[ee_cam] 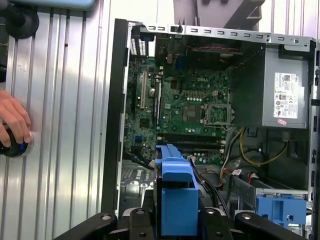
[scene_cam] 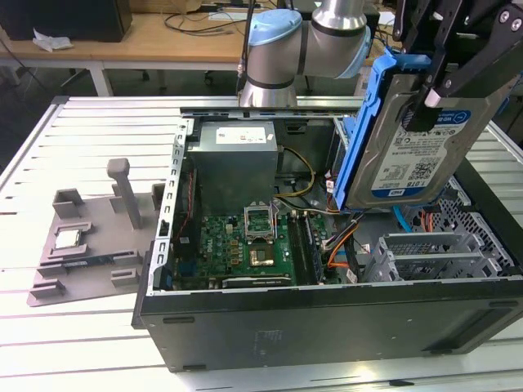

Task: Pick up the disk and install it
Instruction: 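Pick up the disk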

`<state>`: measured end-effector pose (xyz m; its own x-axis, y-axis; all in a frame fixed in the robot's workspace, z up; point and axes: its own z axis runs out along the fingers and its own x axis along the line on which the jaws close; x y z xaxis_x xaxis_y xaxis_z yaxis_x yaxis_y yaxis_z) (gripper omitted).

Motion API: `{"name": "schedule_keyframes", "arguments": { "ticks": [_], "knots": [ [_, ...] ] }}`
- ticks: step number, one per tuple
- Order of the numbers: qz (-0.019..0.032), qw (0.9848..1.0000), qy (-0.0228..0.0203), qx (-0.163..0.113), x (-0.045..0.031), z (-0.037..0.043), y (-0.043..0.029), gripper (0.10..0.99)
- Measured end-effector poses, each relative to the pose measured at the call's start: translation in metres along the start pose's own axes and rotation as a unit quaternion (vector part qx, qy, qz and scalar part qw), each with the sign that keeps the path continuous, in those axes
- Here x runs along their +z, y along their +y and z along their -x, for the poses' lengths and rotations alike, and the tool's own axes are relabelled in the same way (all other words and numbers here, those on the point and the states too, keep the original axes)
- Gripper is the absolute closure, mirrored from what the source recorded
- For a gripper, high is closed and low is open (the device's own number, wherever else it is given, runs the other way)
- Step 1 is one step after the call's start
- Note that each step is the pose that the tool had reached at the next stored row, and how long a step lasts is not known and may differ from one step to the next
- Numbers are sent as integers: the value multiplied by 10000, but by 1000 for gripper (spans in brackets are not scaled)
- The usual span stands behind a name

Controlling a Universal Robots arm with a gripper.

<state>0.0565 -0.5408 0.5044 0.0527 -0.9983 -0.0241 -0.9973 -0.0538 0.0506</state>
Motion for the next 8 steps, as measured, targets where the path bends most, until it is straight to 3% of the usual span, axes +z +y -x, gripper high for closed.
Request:
{"name": "schedule_keyframes", "arguments": {
  "ticks": [8],
  "knots": [
    [0,10000,1,0,54,-13,-68,718]
  ]
}}
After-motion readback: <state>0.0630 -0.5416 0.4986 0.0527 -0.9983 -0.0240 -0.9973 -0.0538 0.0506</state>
